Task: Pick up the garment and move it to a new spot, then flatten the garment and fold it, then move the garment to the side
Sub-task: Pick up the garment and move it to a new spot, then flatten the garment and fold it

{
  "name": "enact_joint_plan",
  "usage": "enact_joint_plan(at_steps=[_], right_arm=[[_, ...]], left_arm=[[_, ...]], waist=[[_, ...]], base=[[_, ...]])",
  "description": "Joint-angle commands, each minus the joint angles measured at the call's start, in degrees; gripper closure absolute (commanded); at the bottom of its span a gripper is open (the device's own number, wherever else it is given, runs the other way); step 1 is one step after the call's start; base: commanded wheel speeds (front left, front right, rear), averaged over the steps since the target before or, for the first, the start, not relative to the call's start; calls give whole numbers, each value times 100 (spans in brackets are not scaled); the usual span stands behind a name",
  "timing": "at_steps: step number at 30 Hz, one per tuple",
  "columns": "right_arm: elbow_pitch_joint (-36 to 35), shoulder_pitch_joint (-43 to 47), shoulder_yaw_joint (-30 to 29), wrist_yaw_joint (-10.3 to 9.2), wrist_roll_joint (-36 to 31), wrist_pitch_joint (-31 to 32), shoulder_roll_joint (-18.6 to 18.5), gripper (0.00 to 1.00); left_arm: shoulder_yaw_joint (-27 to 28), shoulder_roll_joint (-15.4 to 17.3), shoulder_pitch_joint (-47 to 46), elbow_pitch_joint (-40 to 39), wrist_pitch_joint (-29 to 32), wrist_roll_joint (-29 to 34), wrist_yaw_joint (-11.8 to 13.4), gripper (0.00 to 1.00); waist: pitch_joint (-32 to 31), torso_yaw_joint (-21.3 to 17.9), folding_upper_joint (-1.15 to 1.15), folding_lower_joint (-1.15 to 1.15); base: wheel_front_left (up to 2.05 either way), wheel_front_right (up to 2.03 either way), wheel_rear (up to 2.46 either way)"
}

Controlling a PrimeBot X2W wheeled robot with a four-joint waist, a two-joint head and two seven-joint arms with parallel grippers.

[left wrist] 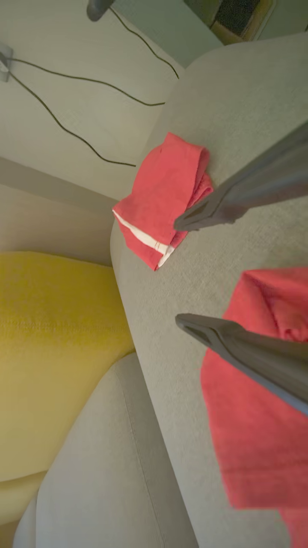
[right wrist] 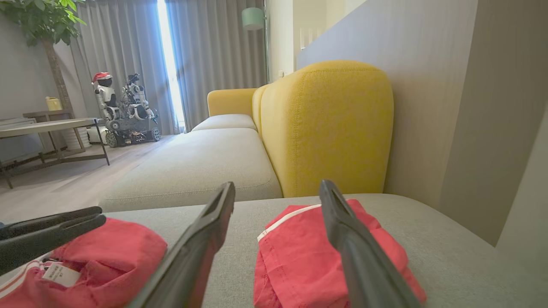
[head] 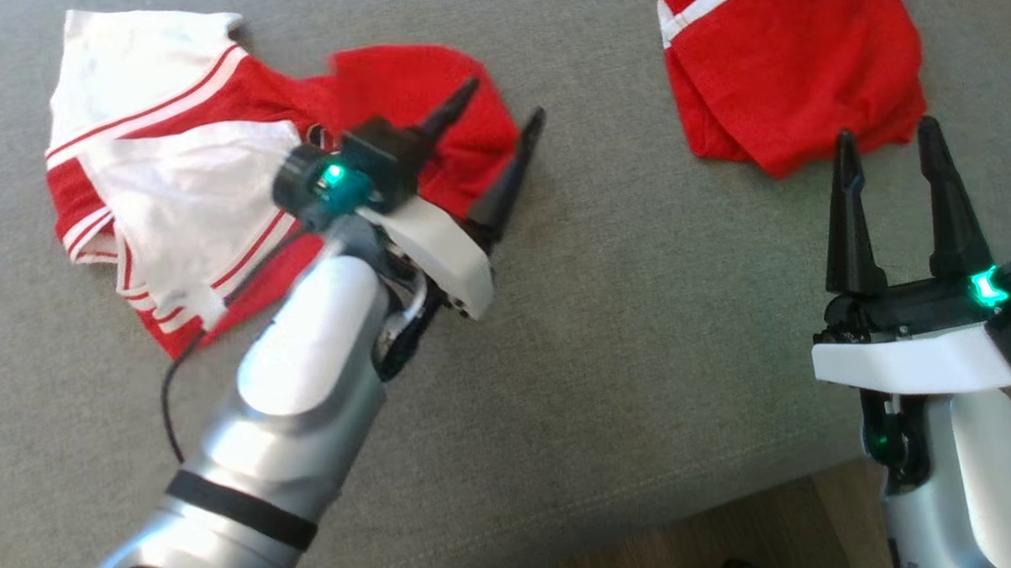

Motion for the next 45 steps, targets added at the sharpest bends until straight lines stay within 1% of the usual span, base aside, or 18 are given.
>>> enact_joint_plan(at_steps=[1, 3, 4, 6, 9, 12, 16, 19, 25, 27, 30, 34, 38, 45], right_arm=[[-196, 16, 87, -5, 58, -34, -18, 0], [-184, 26, 61, -5, 72, -34, -18, 0], [-184, 26, 61, -5, 72, -34, -18, 0], [-164, 40, 48, -5, 66, -34, -18, 0], [-126, 70, 30, -5, 12, -35, -18, 0], [-94, 109, -7, -5, -69, -35, -18, 0], [-32, 193, -43, -5, -191, -35, -18, 0], [26, 272, -14, -5, -278, -35, -18, 0], [94, 450, 41, -5, -341, -35, -18, 0], [140, 508, 113, -5, -364, -35, -18, 0], [158, 585, 140, -5, -367, -35, -18, 0], [167, 661, 115, -5, -353, -35, -18, 0], [219, 667, 174, -5, -380, -35, -18, 0], [262, 604, 208, -5, -399, -35, -18, 0]], left_arm=[[42, 47, -186, -157, -103, -94, -15, 0], [-61, 42, -169, -149, -150, -227, -21, 0], [-61, 42, -169, -149, -150, -227, -21, 0], [-82, 41, -192, -165, -210, -222, -16, 0], [120, 63, -127, -247, -271, -353, 7, 0], [426, 181, -24, -463, -298, -453, 45, 0], [1014, 404, 352, -1015, -303, -511, 155, 0], [1462, 509, 787, -1429, -304, -574, 220, 0], [2200, 551, 1935, -2099, -305, -628, 235, 0], [2389, 513, 2343, -2214, -305, -580, 231, 0], [2615, 348, 2897, -2397, -305, -609, 180, 0], [2870, 145, 3354, -2656, -306, -583, 80, 0], [2921, 58, 3515, -2776, -306, -527, 4, 0], [2869, 37, 3482, -2694, -306, -574, -30, 0]], waist=[[-31, 16, 0, 0], [-91, 92, 0, 0], [-91, 92, 0, 0], [-180, 212, 0, 0], [-336, 451, 0, 0], [-511, 748, 0, 0], [-741, 1138, 0, 0], [-890, 1397, 0, 0], [-1115, 1768, 0, 0], [-1179, 1847, 0, 0], [-1212, 1938, 0, 0], [-1196, 2032, 0, 0], [-1160, 2075, 0, 0], [-1142, 2056, 0, 0]], base=[[0, 0, 0], [0, 0, 0], [0, 0, 0], [0, 0, 0], [0, 0, 0], [0, 0, 0], [0, 0, 0], [0, 0, 0], [0, 0, 0], [0, 0, 0], [0, 0, 0], [0, 0, 0], [0, 0, 0], [0, 0, 0]])
